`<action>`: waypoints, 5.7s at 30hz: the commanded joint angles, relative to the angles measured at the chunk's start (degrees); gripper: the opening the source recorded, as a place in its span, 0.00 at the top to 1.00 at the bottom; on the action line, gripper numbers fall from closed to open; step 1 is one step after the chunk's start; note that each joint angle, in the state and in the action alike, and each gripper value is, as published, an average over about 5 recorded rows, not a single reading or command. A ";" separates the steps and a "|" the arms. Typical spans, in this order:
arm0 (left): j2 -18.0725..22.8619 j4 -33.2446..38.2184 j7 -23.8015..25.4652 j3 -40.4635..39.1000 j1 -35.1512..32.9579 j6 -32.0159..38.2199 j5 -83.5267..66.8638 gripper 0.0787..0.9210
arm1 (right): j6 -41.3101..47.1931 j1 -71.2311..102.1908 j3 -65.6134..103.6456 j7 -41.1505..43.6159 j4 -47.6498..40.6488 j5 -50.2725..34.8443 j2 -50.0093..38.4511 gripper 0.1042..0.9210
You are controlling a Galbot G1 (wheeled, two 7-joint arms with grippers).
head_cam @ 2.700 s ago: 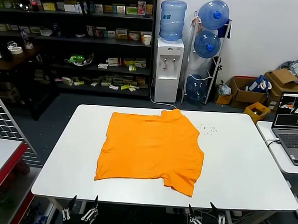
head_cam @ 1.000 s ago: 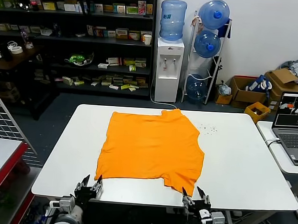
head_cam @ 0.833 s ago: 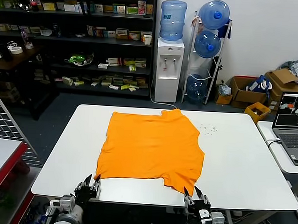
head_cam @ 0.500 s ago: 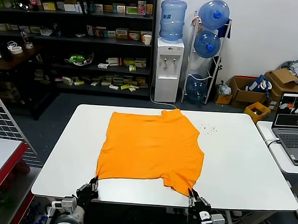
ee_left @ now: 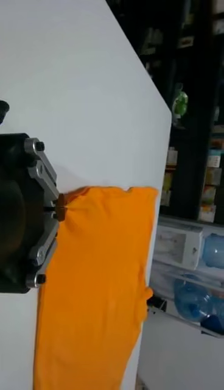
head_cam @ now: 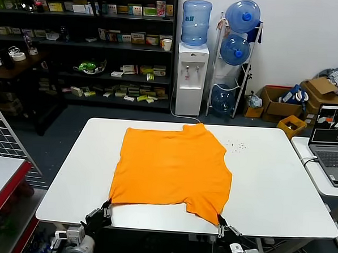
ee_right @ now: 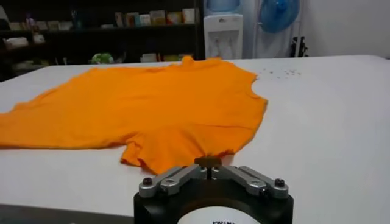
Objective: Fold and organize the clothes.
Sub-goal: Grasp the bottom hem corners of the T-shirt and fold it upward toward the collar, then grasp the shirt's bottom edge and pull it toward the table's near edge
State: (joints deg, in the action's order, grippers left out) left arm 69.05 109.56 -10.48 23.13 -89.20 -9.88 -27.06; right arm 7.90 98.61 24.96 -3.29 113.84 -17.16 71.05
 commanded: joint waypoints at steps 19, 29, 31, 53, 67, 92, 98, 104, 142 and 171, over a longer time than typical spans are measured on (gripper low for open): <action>-0.82 12.92 0.02 0.49 -7.25 3.77 -0.96 0.98 | -10.17 5.80 2.49 -2.55 7.82 -1.22 -3.22 0.98; 2.19 1.01 0.59 -1.63 9.63 4.23 0.39 0.98 | -6.10 -13.21 -0.53 -4.10 -3.13 -2.53 -0.16 0.98; 2.57 -0.74 0.13 -1.87 11.47 4.21 1.11 0.98 | -5.06 -15.83 -0.92 -4.40 -4.65 -2.71 -0.06 0.98; 2.58 -5.98 -2.41 -3.72 15.00 2.99 5.44 0.98 | -1.98 -28.19 -4.66 -4.83 -14.30 -4.41 -0.18 0.98; 2.39 -5.88 -1.50 -2.43 13.80 1.84 5.52 0.73 | -4.49 -28.28 -5.53 0.82 -15.81 -3.40 -0.78 0.63; 2.42 -10.50 0.94 -1.72 8.95 1.51 0.80 0.12 | 1.18 -16.65 1.74 2.81 -13.87 -9.93 -6.84 0.12; 1.73 -11.23 1.00 -1.47 9.68 1.32 0.70 0.12 | 2.60 -18.11 0.75 2.76 -14.71 -10.92 -6.29 0.14; 1.44 -11.46 1.14 -1.55 10.04 1.32 0.54 0.12 | 3.15 -18.66 0.20 2.73 -15.21 -11.13 -6.08 0.23; -0.31 1.82 -1.91 -1.05 7.14 1.47 -1.91 0.99 | -3.38 -15.37 2.25 -1.36 -8.26 -15.94 -6.95 0.98; -3.31 7.25 -1.07 0.86 -8.48 3.39 1.17 0.90 | -3.28 2.98 5.24 -2.86 -0.47 -6.39 -9.28 0.85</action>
State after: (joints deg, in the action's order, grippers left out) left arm 66.03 116.87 -11.88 23.00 -96.32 -7.22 -27.07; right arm 5.57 99.29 29.34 -5.80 112.42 -25.92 62.05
